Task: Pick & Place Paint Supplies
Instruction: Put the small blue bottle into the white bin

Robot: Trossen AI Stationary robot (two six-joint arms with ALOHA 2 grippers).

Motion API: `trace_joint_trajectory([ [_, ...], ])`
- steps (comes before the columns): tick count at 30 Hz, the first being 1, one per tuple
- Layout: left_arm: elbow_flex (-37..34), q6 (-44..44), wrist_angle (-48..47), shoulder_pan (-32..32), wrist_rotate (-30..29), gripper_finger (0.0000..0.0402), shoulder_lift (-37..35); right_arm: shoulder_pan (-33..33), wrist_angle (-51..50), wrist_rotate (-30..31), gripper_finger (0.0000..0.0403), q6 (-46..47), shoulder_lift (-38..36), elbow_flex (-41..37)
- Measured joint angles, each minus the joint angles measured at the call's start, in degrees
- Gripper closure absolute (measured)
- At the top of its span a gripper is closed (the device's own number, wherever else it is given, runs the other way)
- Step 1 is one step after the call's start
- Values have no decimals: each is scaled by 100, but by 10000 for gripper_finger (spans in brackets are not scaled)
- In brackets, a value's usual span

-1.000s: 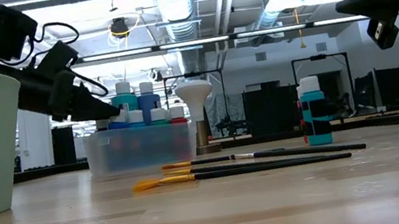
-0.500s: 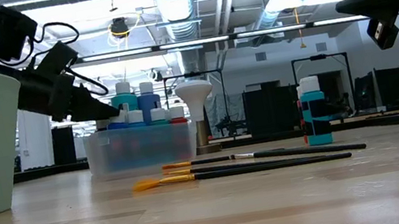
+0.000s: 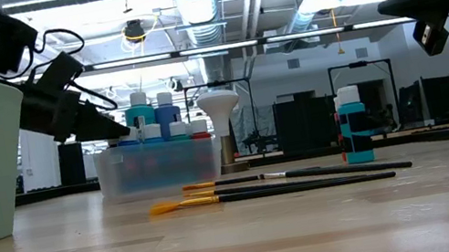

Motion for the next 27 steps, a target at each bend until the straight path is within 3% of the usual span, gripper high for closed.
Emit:
trace_joint_trajectory([
  [9,-7,16,-4,106,-2,394,0,0,0,2,394,0,0,0],
  [27,-15,141,32,291,303,307,-9,0,0,0,394,0,0,0],
])
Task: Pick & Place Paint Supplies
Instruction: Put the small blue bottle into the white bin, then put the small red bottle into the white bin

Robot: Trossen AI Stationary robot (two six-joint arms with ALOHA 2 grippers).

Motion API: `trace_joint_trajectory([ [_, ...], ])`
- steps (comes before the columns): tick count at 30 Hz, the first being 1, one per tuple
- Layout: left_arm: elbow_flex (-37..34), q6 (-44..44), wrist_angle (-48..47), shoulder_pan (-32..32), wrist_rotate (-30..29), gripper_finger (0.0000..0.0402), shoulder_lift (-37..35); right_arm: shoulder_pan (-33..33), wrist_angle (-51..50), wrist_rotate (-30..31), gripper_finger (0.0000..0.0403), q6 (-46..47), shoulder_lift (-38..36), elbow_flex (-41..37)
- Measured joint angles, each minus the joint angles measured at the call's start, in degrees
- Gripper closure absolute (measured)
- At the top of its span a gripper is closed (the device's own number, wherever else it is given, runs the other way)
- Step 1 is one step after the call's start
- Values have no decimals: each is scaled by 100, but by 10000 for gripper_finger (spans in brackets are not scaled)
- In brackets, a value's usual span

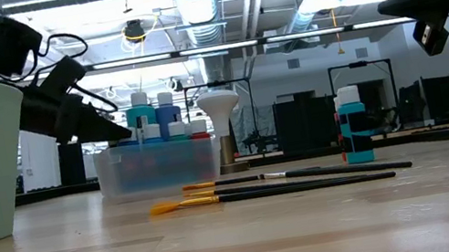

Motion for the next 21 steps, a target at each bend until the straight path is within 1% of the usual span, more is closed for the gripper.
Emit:
trace_joint_trajectory([
  [14,6,53,701,-420,23,303,-5,0,0,1,394,0,1,0],
  [21,213,208,709,-533,25,275,-7,0,0,2,394,0,2,0],
])
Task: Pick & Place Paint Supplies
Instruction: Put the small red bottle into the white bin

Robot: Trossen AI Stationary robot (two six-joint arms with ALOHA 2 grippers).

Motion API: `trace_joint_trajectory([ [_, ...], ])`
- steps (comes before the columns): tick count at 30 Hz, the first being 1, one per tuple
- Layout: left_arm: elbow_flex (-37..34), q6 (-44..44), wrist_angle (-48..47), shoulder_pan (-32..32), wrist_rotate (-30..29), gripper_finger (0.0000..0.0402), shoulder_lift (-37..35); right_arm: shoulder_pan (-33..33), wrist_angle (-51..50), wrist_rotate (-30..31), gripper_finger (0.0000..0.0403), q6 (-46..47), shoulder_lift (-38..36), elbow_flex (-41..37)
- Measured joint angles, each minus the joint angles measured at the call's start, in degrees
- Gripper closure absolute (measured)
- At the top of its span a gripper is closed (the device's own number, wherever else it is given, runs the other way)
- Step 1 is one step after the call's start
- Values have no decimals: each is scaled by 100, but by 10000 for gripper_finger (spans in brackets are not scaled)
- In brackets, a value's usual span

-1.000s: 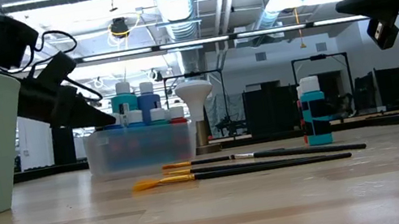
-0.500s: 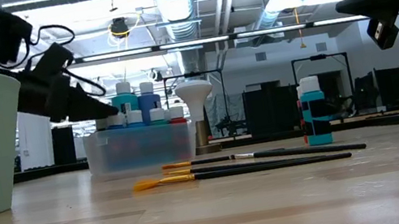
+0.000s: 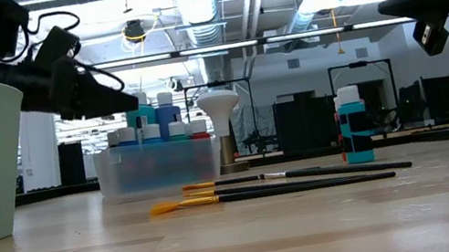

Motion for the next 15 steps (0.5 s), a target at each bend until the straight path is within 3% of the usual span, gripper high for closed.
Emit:
trace_joint_trajectory([
  [7,260,13,-16,0,-27,247,0,0,0,0,394,1,-1,0],
  [15,519,13,-24,0,-55,242,0,0,0,0,394,0,-1,0],
])
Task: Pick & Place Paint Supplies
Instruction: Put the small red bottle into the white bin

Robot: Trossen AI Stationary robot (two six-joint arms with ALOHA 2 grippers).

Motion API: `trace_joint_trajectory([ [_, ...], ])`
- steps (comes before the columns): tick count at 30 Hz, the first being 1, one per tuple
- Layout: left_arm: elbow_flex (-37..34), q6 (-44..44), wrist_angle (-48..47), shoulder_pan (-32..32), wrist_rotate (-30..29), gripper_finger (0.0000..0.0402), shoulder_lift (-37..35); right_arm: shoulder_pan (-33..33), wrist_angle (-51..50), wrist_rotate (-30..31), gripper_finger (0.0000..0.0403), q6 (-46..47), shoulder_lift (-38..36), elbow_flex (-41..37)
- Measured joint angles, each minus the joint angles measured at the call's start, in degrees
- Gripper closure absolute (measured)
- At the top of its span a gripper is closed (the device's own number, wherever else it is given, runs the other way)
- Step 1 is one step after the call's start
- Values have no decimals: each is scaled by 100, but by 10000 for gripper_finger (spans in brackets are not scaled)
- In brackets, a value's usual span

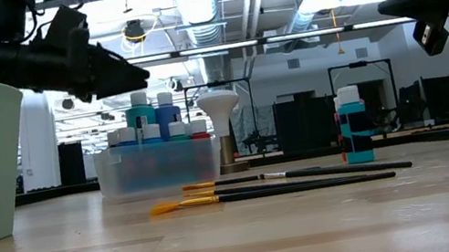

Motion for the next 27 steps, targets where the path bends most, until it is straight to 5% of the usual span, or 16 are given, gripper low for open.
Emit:
trace_joint_trajectory([
  [15,1454,-77,4,-297,10,244,-265,0,0,0,394,0,1,0],
  [22,1749,431,-223,-562,31,300,-2004,0,0,0,394,2,1,0],
  [27,1749,348,-1862,-702,292,389,-3516,0,10,0,394,2,1,0],
])
